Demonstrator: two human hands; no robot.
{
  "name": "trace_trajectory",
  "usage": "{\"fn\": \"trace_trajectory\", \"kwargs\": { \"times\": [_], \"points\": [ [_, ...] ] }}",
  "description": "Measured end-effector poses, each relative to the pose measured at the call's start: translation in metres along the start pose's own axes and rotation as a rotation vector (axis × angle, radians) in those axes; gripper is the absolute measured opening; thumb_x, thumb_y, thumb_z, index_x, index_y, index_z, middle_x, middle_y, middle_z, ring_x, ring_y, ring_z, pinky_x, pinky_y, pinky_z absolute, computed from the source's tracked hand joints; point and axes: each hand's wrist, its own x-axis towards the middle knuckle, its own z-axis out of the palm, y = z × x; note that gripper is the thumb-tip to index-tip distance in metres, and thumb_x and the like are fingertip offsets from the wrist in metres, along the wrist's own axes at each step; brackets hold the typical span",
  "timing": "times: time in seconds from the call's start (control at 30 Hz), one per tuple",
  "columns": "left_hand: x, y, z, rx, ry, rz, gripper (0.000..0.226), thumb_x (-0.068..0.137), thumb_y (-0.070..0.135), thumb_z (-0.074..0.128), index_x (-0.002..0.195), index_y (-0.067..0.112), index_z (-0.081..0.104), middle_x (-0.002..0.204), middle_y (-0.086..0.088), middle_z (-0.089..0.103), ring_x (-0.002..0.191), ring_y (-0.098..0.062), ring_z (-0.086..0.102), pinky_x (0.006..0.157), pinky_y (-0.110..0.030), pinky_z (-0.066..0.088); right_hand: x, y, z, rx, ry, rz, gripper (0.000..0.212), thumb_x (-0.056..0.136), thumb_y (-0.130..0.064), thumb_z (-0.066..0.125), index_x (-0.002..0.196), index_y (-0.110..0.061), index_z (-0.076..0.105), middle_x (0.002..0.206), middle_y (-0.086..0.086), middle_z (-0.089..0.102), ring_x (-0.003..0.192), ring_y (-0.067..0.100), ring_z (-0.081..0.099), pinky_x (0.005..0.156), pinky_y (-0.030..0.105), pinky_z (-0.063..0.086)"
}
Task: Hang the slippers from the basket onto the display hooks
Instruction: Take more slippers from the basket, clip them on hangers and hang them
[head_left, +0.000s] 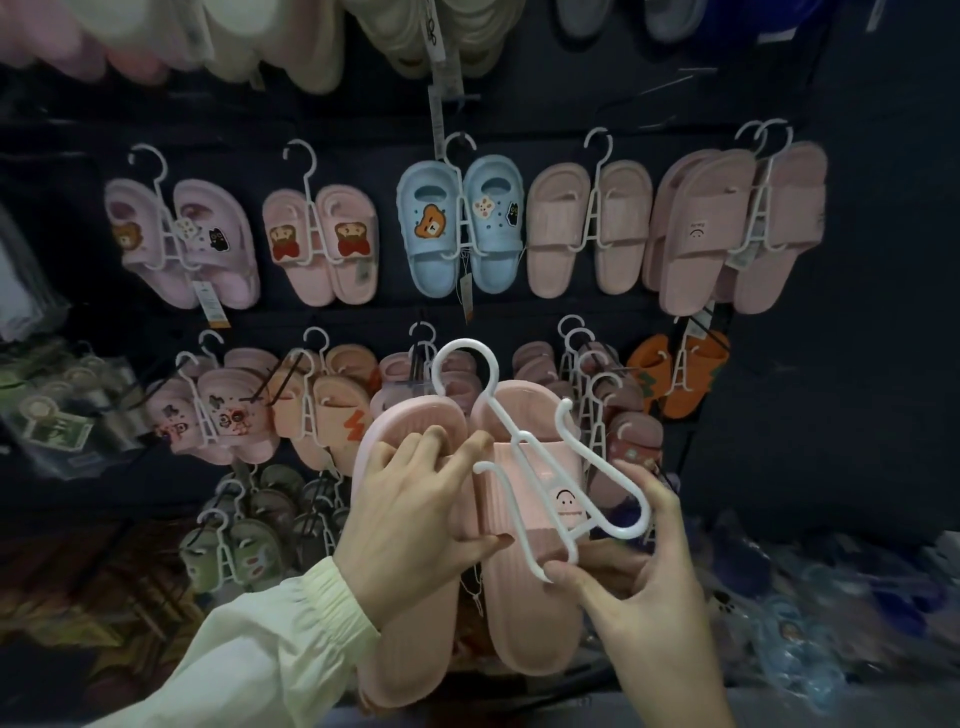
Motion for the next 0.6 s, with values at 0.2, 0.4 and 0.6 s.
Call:
{"fn": "trace_trajectory", "kwargs": {
  "times": [0.2, 0.4, 0.6],
  "points": [
    [-0.002, 0.005, -0.003, -0.044, -0.021, 0.031, 0.068, 0.065, 0.064, 0.063, 0.121, 0.024, 0.059, 0.095, 0.006, 0.050, 0.082, -0.017, 0.050, 0.072, -0.032, 0.038, 0.004, -0.002, 0.000, -0.129, -0.032, -0.099, 0.003, 0.093, -0.030, 0.065, 0.091, -0.028, 0.067, 0.073, -0.003, 0.071, 0.062, 0.011, 0.067, 0.060, 0.039, 0.056],
    [-0.005, 0.004, -0.003, -0.021, -0.014, 0.041, 0.090, 0.060, 0.070, 0.071, 0.135, 0.021, 0.058, 0.101, 0.003, 0.056, 0.089, -0.018, 0.055, 0.074, -0.033, 0.039, 0.012, 0.013, 0.004, -0.498, 0.047, -0.366, 0.033, 0.098, -0.044, 0.050, 0.072, -0.025, 0.058, 0.082, -0.011, 0.057, 0.072, 0.009, 0.056, 0.059, 0.021, 0.041],
    [-0.008, 0.000, -0.009, -0.063, -0.040, 0.035, 0.090, 0.064, 0.072, 0.066, 0.139, 0.024, 0.055, 0.110, 0.002, 0.059, 0.099, -0.020, 0.058, 0.082, -0.035, 0.039, 0.029, 0.015, 0.000, -0.735, 0.002, -0.644, 0.031, 0.100, -0.035, 0.041, 0.100, -0.021, 0.068, 0.136, -0.014, 0.051, 0.131, 0.009, 0.039, 0.104, 0.033, 0.036]
  ]
}}
